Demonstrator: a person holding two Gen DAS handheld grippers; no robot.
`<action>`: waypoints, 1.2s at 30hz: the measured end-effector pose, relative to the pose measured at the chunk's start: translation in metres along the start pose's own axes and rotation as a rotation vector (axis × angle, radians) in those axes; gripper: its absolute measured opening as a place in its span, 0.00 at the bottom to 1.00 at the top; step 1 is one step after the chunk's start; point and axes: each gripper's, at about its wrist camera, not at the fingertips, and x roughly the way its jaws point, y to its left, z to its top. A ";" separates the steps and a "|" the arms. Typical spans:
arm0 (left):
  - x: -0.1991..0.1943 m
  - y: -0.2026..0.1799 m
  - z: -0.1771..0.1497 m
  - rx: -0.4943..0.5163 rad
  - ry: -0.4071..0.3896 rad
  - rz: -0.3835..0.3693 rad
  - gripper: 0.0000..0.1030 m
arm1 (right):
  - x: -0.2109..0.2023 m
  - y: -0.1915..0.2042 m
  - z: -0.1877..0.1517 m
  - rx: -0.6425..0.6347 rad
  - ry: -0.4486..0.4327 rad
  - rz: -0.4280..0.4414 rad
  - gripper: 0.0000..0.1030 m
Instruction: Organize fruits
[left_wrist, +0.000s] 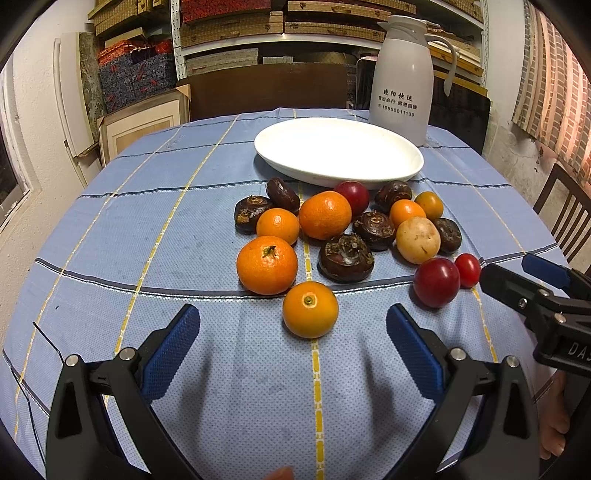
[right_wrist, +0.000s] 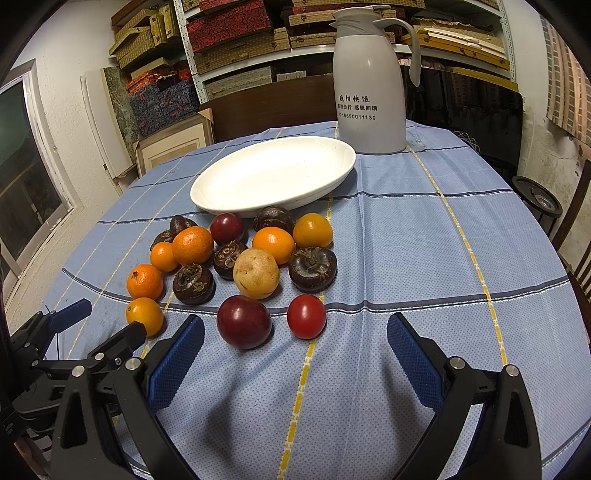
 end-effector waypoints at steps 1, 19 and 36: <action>0.000 0.000 0.000 0.001 0.001 0.000 0.96 | 0.000 0.000 0.000 0.000 0.000 0.000 0.97; 0.002 0.000 -0.001 -0.002 0.010 -0.002 0.96 | 0.000 0.000 0.000 0.000 0.001 0.000 0.97; 0.018 0.009 -0.010 0.006 0.125 -0.015 0.96 | 0.014 0.014 -0.010 -0.072 0.045 -0.011 0.97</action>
